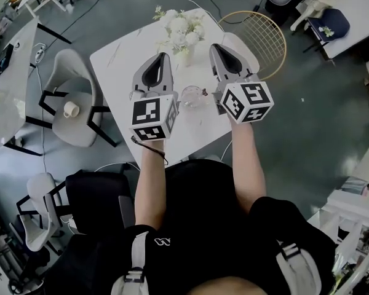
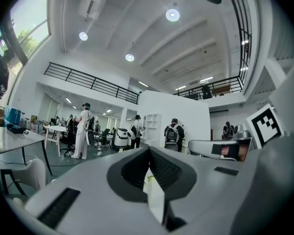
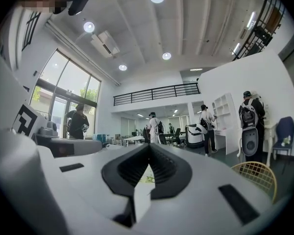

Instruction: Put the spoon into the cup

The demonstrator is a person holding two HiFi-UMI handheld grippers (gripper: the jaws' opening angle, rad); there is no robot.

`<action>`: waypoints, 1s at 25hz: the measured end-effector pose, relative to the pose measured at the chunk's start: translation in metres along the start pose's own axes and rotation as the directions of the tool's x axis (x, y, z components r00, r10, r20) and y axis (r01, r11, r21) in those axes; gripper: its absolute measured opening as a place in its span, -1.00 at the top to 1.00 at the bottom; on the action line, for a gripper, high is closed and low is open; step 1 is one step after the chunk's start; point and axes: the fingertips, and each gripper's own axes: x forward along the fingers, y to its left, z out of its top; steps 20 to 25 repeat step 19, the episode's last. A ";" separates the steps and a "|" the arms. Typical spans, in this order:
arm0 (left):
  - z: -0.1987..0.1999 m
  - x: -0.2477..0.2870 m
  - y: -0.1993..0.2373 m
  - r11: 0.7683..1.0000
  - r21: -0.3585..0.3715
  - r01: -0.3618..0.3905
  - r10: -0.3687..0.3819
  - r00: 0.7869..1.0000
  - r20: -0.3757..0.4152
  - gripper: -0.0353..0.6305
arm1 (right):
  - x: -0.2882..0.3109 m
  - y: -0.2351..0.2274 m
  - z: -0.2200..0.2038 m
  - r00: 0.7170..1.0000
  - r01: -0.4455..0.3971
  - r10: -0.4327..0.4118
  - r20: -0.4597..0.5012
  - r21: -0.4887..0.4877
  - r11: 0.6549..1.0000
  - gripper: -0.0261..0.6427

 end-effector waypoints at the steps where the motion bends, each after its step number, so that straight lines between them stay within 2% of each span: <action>1: 0.000 0.000 0.000 1.000 0.001 0.001 -0.001 1.000 0.000 0.84 | 0.000 0.001 -0.001 1.000 -0.003 0.003 -0.005 -0.003 1.000 0.90; 25: -0.014 0.009 -0.008 0.999 -0.023 0.031 -0.032 0.999 -0.030 0.84 | -0.001 -0.002 -0.011 0.999 -0.006 0.006 -0.040 -0.004 1.000 0.90</action>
